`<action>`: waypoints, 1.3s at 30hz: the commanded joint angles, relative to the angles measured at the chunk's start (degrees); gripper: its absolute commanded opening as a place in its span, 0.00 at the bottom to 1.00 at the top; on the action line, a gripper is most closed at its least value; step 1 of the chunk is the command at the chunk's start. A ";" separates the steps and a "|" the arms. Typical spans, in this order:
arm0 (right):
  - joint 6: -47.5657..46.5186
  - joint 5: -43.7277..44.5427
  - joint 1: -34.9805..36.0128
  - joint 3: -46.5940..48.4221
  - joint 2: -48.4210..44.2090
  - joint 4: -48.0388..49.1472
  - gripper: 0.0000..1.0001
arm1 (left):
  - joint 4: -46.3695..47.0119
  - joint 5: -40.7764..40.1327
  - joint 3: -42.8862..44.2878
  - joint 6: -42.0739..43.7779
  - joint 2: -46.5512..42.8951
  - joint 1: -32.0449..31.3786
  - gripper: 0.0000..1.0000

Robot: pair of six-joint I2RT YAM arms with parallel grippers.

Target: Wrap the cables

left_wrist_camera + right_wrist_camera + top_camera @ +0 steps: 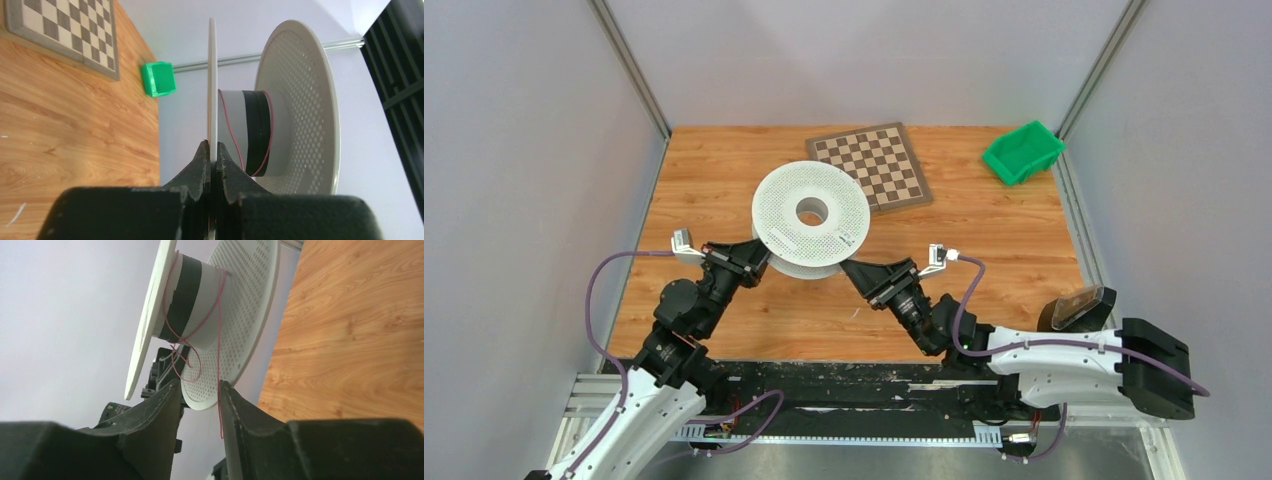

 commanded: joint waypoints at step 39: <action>-126.10 -28.59 8.44 15.31 -6.30 -41.21 0.54 | -24.78 -1.21 22.87 10.66 1.89 -0.37 0.00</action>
